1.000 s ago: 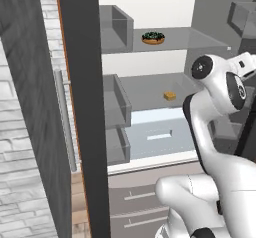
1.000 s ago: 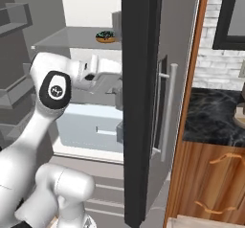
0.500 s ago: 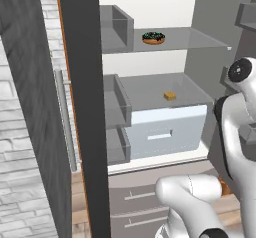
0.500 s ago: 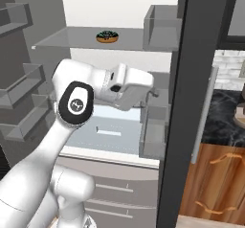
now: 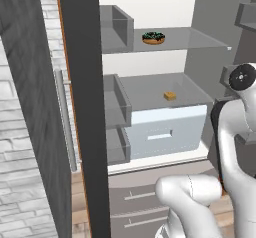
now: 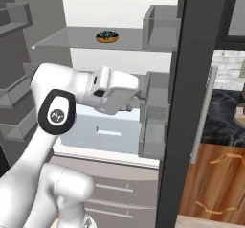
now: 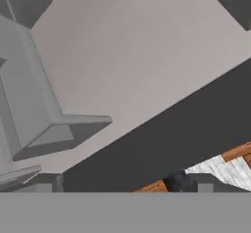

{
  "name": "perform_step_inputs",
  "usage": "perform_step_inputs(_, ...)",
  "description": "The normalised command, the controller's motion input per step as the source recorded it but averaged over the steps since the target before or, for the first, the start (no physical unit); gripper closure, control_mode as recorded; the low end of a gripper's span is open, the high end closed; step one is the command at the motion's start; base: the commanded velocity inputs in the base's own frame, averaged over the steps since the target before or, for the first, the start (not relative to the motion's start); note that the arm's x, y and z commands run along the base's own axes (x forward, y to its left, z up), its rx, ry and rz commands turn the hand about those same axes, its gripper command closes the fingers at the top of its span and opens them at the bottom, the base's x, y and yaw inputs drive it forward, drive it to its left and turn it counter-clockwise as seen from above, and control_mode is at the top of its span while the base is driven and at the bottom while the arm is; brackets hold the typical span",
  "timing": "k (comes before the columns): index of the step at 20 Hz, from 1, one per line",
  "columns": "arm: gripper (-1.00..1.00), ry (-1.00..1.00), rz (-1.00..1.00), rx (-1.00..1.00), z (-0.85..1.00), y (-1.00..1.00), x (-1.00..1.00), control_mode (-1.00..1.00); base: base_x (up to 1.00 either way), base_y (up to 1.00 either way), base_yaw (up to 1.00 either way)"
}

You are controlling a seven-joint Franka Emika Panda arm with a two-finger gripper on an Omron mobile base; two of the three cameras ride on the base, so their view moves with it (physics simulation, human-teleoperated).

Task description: Take the donut and cake from the fridge and place them on the empty tray on the dining counter.

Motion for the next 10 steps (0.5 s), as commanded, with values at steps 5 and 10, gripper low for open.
perform_step_inputs(5,-1.00,0.03,0.31,0.19,0.25,0.92,-0.04,-1.00,0.00,0.00,0.00)
perform_step_inputs(10,-1.00,0.00,0.40,0.34,0.23,0.36,0.00,-1.00,0.00,0.00,0.00)
